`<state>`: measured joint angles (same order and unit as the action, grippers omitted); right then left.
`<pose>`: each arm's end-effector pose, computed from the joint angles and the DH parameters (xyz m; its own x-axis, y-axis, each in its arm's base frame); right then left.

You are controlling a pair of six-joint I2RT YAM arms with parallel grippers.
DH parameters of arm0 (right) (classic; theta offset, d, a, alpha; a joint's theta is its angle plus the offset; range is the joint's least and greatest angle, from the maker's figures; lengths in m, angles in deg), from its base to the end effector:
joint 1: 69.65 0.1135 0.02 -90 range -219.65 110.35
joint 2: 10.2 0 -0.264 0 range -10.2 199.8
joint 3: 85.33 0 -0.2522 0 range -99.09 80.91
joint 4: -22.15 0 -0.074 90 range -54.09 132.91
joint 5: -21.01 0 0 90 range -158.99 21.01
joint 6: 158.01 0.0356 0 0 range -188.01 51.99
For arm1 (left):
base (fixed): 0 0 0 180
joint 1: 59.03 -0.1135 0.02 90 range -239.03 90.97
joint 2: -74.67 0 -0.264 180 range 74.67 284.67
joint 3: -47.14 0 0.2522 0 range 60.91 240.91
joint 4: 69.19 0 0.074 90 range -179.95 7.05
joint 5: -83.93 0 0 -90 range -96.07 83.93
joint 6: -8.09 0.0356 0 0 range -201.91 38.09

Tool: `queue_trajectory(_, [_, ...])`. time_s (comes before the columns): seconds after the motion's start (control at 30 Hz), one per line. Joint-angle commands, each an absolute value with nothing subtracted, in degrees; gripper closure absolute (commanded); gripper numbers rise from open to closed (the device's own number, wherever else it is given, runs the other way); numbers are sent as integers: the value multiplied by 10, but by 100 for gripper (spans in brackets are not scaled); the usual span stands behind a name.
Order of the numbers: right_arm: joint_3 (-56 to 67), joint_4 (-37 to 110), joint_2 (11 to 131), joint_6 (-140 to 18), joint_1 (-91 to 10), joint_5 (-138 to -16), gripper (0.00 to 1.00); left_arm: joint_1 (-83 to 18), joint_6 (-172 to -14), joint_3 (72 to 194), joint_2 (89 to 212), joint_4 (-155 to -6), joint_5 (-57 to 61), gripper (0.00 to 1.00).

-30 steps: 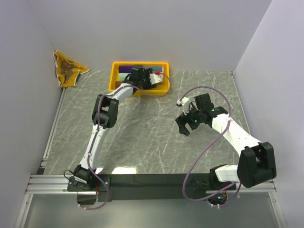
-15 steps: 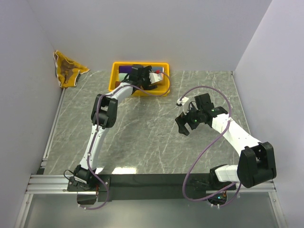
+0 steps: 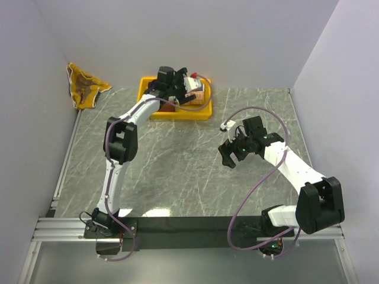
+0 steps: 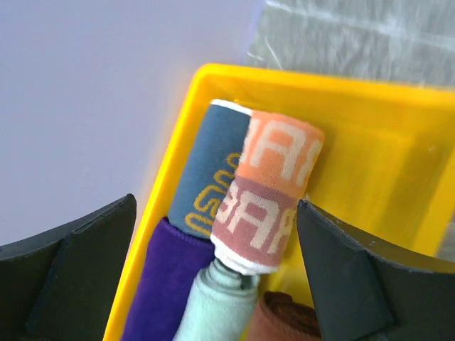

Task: Roll the towels
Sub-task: Place the rolled towel into the container, then grab a towel with the left arm

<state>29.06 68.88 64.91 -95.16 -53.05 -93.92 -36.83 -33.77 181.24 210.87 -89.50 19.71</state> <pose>0.2449 0.0887 0.2387 -0.4882 -0.5773 -0.6545 -0.7938 0.6053 0.0581 0.5132 -0.2262 0.2466 0.2951 0.6039 -0.7404 0.7383 0.3477 0.5779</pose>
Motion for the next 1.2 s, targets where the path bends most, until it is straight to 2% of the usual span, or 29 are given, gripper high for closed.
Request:
queue_trajectory(0.0, [275, 668, 638, -944, -536, -946, 0, -383, -446, 1825, 2032, -921, 198, 1])
queue_trajectory(0.2, [254, 665, 657, -930, -537, -948, 0, -450, -575, 1848, 1973, -1022, 105, 1])
queue_trajectory(0.37, [223, 669, 685, -920, -541, -949, 0, -571, -661, 1818, 1947, -1072, 76, 1])
queue_trajectory(0.47, [205, 678, 700, -916, -543, -947, 0, -641, -718, 1808, 1963, -1090, 56, 1])
queue_trajectory(0.63, [190, 685, 715, -909, -548, -939, 0, -712, -701, 1842, 2043, -1126, -18, 1])
queue_trajectory(0.77, [172, 699, 736, -911, -551, -937, 0, -748, -693, 1893, 2105, -1148, -30, 24])
queue_trajectory(0.9, [160, 711, 751, -909, -552, -939, 0, -764, -672, 1899, 2138, -1128, -26, 34])
queue_trajectory(1.17, [146, 718, 773, -905, -552, -930, 0, -765, -645, 1905, 2192, -1073, -46, 32])
